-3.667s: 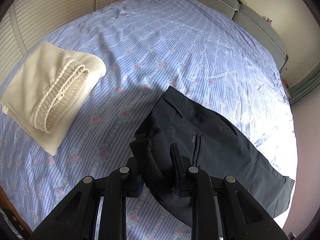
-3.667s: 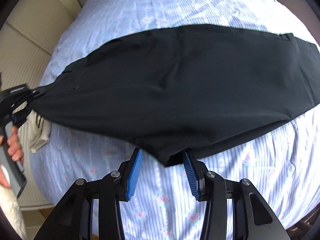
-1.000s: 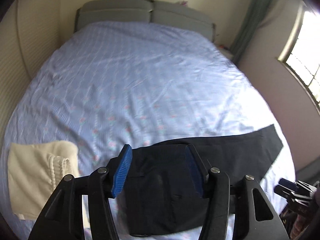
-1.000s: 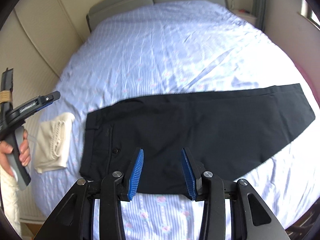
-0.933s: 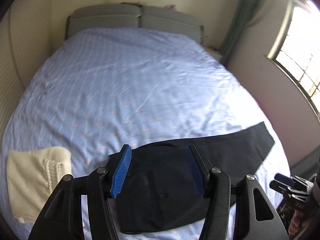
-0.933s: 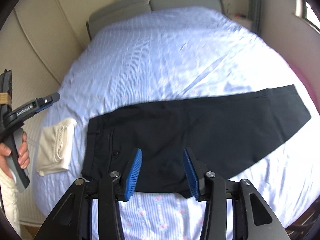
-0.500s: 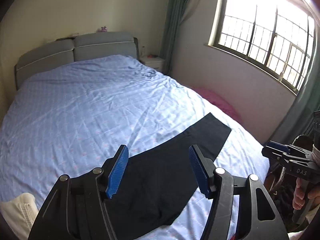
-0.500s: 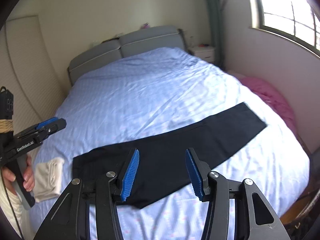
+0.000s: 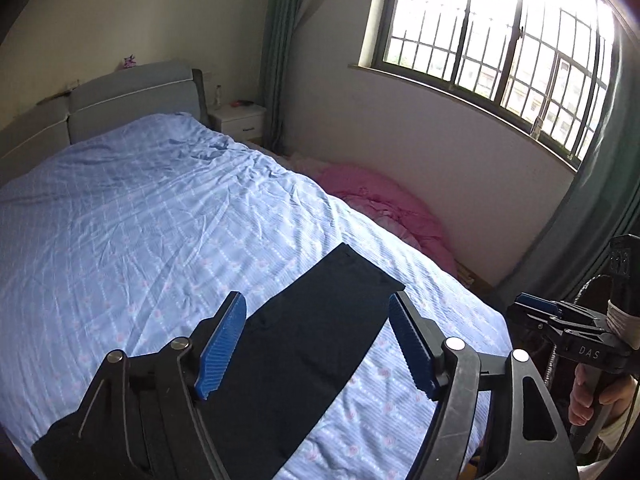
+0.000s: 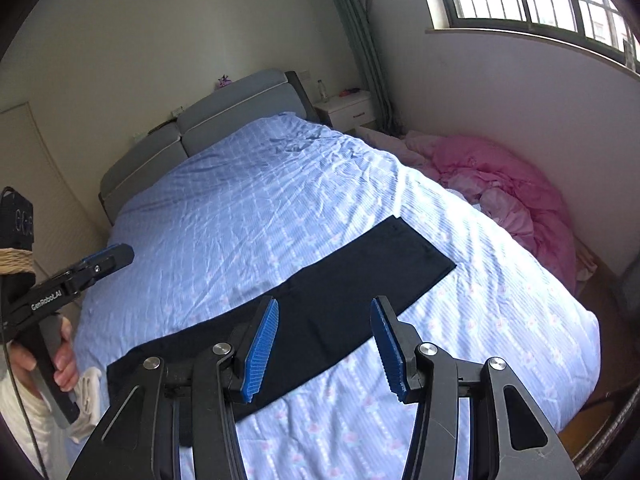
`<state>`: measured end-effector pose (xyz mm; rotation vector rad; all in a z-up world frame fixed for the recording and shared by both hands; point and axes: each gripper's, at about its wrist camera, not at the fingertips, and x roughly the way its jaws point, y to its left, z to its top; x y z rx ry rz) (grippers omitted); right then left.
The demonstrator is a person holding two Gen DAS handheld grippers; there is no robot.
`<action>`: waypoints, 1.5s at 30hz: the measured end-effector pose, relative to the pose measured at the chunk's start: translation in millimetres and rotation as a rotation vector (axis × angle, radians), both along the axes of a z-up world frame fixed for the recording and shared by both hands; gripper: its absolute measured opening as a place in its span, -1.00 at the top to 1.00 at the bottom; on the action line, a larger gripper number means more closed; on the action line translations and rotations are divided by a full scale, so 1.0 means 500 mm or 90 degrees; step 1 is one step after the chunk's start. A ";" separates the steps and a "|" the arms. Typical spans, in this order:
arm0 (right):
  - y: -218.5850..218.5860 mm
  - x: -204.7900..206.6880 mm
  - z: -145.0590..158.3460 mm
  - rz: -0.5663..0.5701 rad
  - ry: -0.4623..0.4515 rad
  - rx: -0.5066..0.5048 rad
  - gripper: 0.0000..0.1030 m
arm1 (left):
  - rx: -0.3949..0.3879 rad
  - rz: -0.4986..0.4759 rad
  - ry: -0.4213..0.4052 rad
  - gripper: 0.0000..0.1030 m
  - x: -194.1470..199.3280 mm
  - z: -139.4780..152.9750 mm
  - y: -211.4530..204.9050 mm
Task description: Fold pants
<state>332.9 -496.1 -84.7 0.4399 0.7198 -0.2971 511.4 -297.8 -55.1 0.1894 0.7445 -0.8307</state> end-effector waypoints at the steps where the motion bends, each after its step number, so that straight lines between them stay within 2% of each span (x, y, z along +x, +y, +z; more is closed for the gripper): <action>1: -0.030 0.009 -0.010 0.000 0.005 0.000 0.04 | 0.007 -0.002 -0.004 -0.51 0.013 -0.007 -0.042; 4: -0.124 0.044 -0.045 -0.020 0.012 0.021 0.04 | 0.023 -0.040 0.010 -0.67 0.058 -0.031 -0.168; 7: -0.208 0.078 -0.091 -0.045 0.007 0.057 0.04 | 0.047 -0.089 0.020 -0.68 0.101 -0.069 -0.274; 11: -0.292 0.124 -0.187 -0.101 0.012 0.097 0.06 | 0.087 -0.160 0.046 -0.68 0.181 -0.162 -0.420; 14: -0.341 0.155 -0.258 -0.133 0.014 0.132 0.08 | 0.138 -0.182 0.065 -0.68 0.244 -0.252 -0.507; 21: -0.425 0.210 -0.431 -0.193 0.053 0.204 0.20 | 0.246 -0.220 0.123 -0.60 0.342 -0.457 -0.645; 24: -0.446 0.228 -0.488 -0.209 0.064 0.249 0.27 | 0.276 -0.237 0.133 -0.50 0.356 -0.513 -0.680; 29: -0.458 0.261 -0.534 -0.214 0.086 0.253 0.30 | 0.313 -0.243 0.165 -0.32 0.373 -0.577 -0.715; 31: -0.464 0.262 -0.553 -0.226 0.093 0.272 0.30 | 0.318 -0.240 0.193 -0.22 0.383 -0.597 -0.723; 33: -0.468 0.257 -0.566 -0.239 0.093 0.289 0.30 | 0.318 -0.242 0.200 -0.19 0.384 -0.606 -0.727; 35: -0.471 0.255 -0.578 -0.240 0.091 0.309 0.30 | 0.315 -0.245 0.222 -0.02 0.383 -0.614 -0.728; 36: -0.472 0.255 -0.582 -0.242 0.094 0.309 0.30 | 0.307 -0.253 0.236 0.23 0.382 -0.614 -0.727; 37: -0.472 0.256 -0.585 -0.241 0.095 0.307 0.34 | 0.303 -0.258 0.241 0.40 0.380 -0.612 -0.726; 38: -0.472 0.258 -0.586 -0.241 0.099 0.306 0.37 | 0.306 -0.259 0.221 0.50 0.373 -0.604 -0.725; 39: -0.473 0.257 -0.588 -0.245 0.103 0.307 0.43 | 0.306 -0.262 0.198 0.67 0.365 -0.595 -0.724; 42: -0.479 0.250 -0.596 -0.258 0.106 0.319 0.55 | 0.310 -0.280 0.182 0.70 0.356 -0.581 -0.724; 45: -0.479 0.239 -0.583 -0.269 0.102 0.302 0.55 | 0.296 -0.285 0.179 0.71 0.357 -0.567 -0.726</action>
